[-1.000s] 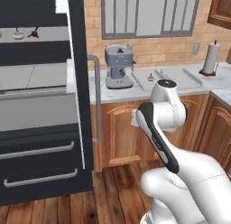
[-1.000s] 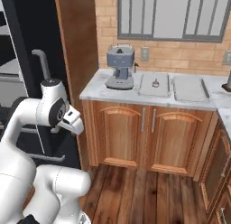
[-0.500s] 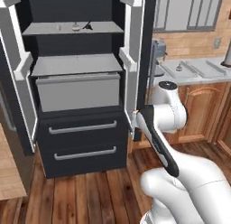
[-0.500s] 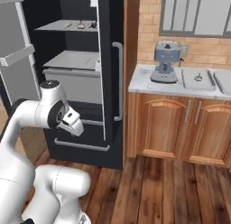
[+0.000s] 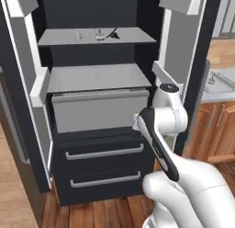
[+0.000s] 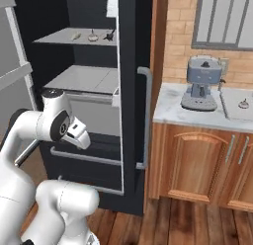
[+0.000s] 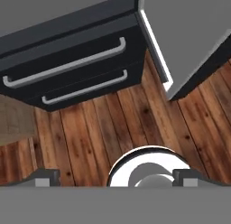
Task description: Place one garlic and one fish in each tupperware on the nearby counter, to pack two identical lunches.
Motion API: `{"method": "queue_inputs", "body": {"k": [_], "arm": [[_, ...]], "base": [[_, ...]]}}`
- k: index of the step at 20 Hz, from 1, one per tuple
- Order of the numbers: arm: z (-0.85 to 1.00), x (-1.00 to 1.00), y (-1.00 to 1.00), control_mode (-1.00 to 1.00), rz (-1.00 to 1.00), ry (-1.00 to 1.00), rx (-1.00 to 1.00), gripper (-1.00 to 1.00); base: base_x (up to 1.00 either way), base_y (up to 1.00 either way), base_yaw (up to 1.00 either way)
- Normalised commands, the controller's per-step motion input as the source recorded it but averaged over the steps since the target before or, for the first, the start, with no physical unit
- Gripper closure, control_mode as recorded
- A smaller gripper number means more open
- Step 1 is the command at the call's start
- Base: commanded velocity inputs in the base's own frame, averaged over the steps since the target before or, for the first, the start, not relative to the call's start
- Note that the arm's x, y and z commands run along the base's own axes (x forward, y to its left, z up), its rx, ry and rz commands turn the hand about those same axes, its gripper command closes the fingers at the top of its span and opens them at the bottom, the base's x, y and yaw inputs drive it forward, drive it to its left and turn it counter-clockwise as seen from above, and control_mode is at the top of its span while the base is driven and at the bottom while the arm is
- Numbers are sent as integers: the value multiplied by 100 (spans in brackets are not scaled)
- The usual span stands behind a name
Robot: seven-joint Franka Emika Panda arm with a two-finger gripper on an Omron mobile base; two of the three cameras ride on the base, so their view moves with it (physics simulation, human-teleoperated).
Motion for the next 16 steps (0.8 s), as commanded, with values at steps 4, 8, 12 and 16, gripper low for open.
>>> {"method": "queue_inputs", "body": {"k": [4, 8, 12, 16], "arm": [[0, 0, 0, 100, 0, 0, 0, -100], [0, 0, 0, 100, 0, 0, 0, -100], [0, 0, 0, 100, 0, 0, 0, -100], [0, 0, 0, 100, 0, 0, 0, -100]], "base": [[100, 13, 0], [99, 51, 0], [81, 71, 0], [71, 41, 0]]}}
